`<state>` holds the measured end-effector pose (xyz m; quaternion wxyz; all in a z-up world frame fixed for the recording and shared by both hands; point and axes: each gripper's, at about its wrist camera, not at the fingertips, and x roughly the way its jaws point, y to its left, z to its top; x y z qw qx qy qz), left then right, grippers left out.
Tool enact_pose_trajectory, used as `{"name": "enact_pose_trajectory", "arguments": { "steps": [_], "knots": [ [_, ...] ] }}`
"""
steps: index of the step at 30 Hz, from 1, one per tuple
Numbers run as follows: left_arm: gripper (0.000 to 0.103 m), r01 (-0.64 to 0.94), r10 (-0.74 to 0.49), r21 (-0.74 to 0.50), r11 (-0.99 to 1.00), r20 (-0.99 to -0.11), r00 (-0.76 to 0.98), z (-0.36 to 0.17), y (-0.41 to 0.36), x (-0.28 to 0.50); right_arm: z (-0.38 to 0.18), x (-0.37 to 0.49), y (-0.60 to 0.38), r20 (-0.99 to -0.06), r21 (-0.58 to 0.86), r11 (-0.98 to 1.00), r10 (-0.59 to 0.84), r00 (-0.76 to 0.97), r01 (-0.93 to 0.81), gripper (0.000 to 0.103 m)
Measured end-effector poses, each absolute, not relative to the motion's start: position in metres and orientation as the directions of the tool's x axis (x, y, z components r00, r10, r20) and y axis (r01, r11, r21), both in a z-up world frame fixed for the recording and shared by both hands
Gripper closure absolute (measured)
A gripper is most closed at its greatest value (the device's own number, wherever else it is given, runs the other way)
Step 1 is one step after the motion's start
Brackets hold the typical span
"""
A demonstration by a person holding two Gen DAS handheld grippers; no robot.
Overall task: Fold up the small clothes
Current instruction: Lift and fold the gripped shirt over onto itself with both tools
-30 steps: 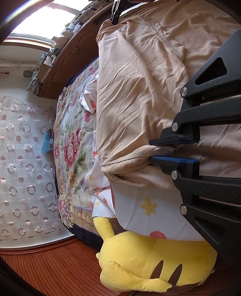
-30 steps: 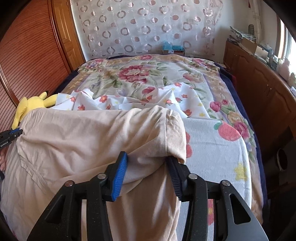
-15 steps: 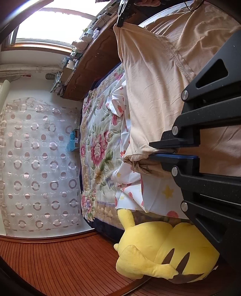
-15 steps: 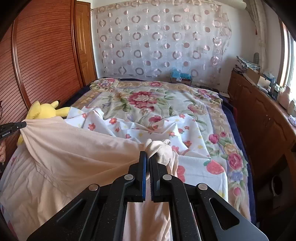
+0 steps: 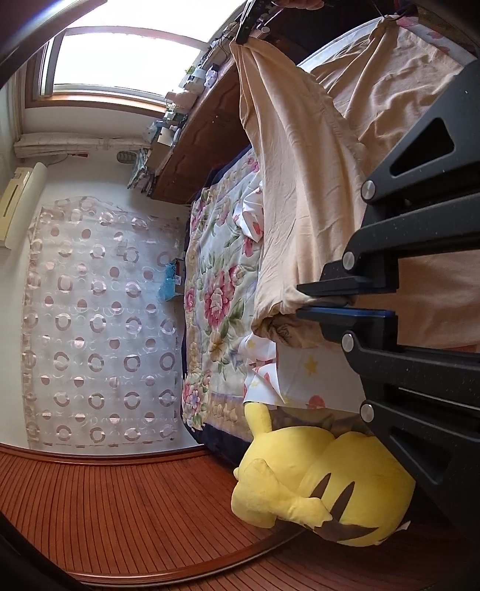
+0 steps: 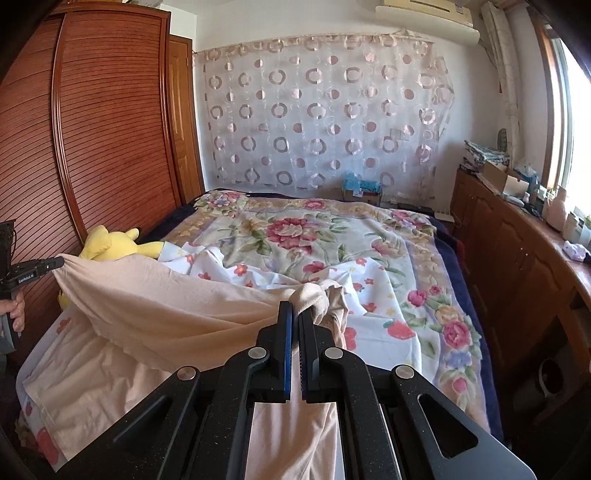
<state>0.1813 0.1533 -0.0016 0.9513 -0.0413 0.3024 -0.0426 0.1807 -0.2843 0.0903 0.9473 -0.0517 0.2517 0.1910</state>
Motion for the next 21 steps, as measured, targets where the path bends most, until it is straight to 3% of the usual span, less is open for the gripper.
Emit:
{"name": "enact_pose_trajectory", "arguments": {
  "steps": [21],
  "knots": [
    [0.097, 0.051, -0.114, -0.124, 0.991, -0.571, 0.813, -0.011, 0.153, 0.052, 0.081, 0.043, -0.323, -0.509, 0.022, 0.919, 0.35, 0.786, -0.394, 0.1]
  ]
}}
